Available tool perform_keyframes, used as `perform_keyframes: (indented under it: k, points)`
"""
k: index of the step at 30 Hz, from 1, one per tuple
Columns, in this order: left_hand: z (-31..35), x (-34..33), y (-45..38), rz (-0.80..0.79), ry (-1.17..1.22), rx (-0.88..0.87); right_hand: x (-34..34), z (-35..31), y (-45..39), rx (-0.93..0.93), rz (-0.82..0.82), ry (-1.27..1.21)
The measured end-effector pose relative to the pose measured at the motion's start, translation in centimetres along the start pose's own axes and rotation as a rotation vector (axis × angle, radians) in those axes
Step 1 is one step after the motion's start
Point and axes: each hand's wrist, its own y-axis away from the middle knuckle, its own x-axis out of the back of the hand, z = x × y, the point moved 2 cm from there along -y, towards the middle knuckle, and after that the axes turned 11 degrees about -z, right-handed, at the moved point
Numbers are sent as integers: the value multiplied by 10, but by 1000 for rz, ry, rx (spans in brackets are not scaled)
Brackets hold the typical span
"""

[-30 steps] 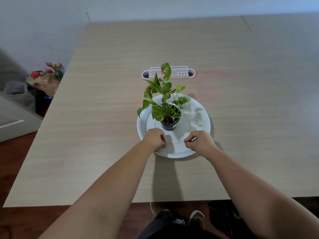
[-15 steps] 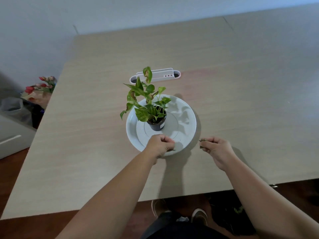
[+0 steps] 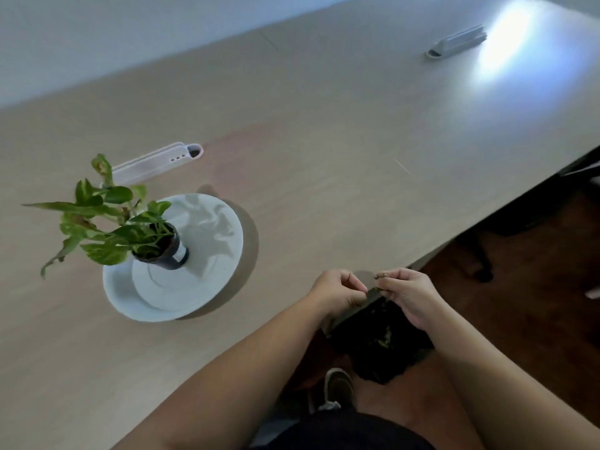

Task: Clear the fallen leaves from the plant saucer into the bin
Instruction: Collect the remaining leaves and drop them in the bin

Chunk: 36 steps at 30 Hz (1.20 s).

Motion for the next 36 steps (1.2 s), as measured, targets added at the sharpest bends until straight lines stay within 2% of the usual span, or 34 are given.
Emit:
perform_keyframes:
  k: [8,12,21,28,36]
  points:
    - [14,-92,-51,-228,-155,41,115,28,28,-94,276,-139]
    - [9,-110,-78,-236,-217,82,145,38,25,-147,354,-160]
    - [11,-128,-127,-217,-450,102,173,52,-7,-243,482,-188]
    - [7,-133,-141,-212,-417,107,173,56,-20,-360,522,-194]
    - [5,-129,-134,-172,-391,109,165,54,-13,-335,524,-194]
